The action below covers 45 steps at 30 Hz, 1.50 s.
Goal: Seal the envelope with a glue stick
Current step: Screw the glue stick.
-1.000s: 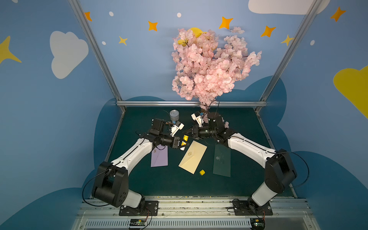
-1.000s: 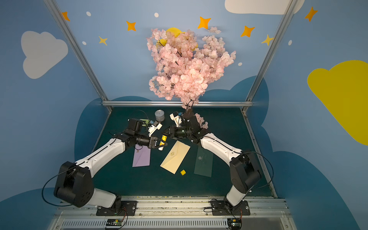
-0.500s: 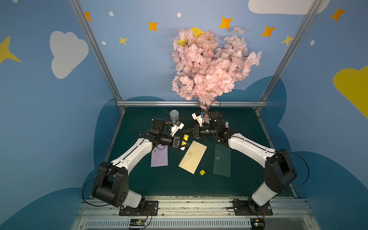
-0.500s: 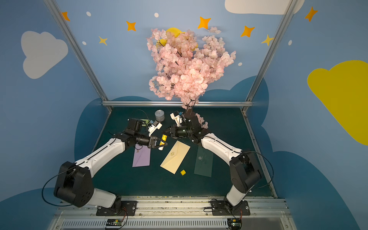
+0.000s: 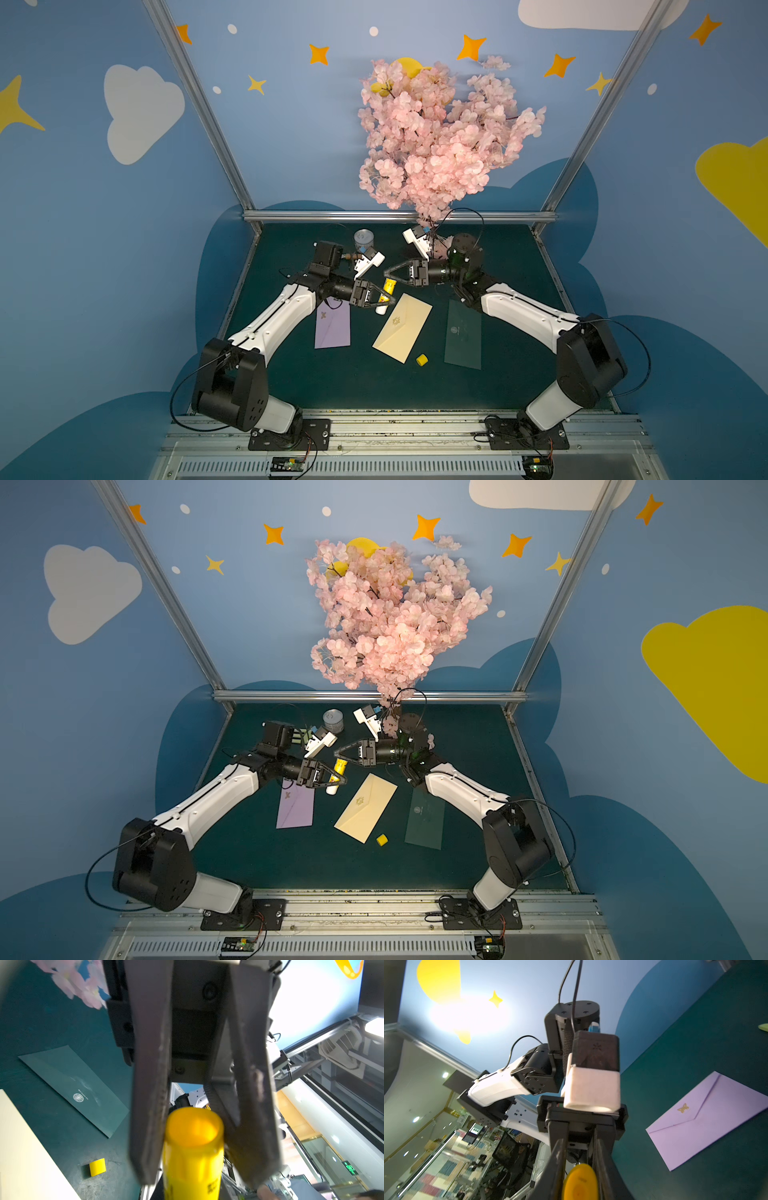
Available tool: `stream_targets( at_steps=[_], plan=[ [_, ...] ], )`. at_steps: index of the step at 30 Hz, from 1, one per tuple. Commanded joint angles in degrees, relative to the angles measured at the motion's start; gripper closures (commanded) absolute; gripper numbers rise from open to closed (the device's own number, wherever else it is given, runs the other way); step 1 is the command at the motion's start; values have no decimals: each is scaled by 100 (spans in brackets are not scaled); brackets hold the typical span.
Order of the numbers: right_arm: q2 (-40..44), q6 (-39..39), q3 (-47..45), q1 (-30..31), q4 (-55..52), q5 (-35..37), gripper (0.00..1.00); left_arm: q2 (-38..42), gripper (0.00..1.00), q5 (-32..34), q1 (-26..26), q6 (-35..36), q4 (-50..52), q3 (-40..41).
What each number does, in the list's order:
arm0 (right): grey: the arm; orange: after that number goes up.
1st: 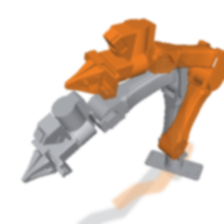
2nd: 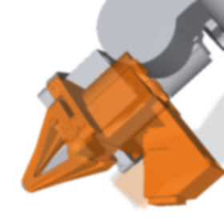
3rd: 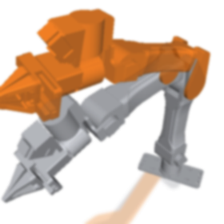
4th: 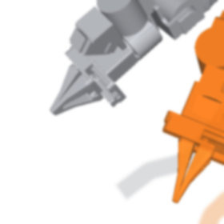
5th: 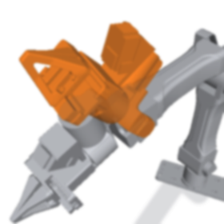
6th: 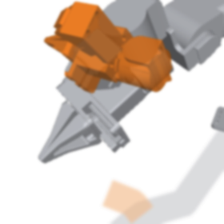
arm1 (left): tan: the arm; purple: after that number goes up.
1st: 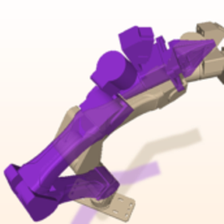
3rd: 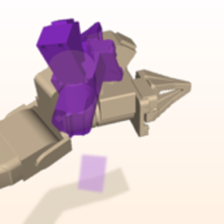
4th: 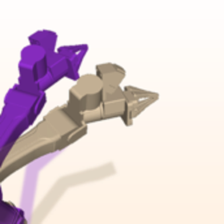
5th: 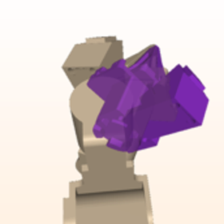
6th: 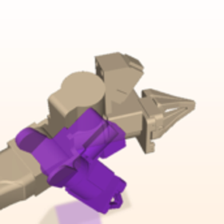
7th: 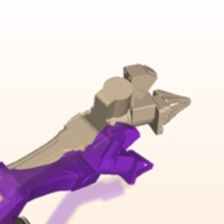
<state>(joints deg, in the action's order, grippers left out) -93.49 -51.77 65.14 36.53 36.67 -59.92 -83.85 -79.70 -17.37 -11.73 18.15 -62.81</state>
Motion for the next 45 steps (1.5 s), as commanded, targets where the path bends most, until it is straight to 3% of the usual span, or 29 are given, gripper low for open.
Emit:
stream_targets(
  at_steps=[1,3,5,9,11,13,17,31,39,45],
  plan=[
    [-321,-1414,-97,14,2518,-940,100,228,98,-757,50,-335,-476,-39],
    [-532,-1972,17,-14,3076,-1006,99,283,98,-680,100,-271,-400,-28],
    [-575,-1898,86,-31,2832,-954,88,349,98,-459,195,-91,-208,-25],
    [-168,-362,135,-42,532,-381,58,369,98,261,277,428,333,-37],
    [-57,193,316,-50,-767,-11,52,313,98,576,285,609,485,-35],
    [-85,306,438,-67,-1352,241,49,259,97,859,279,752,606,-36],
    [-188,200,417,-35,-1466,375,43,219,98,1294,243,1012,757,-60],
    [-263,612,569,215,-2099,747,45,157,97,1986,133,1213,891,-52],
    [-147,691,880,208,-3499,2178,48,168,98,3059,36,1076,905,-50],
    [-316,648,1096,356,-3970,2801,51,121,98,3751,-92,979,848,-37]
  ],
)
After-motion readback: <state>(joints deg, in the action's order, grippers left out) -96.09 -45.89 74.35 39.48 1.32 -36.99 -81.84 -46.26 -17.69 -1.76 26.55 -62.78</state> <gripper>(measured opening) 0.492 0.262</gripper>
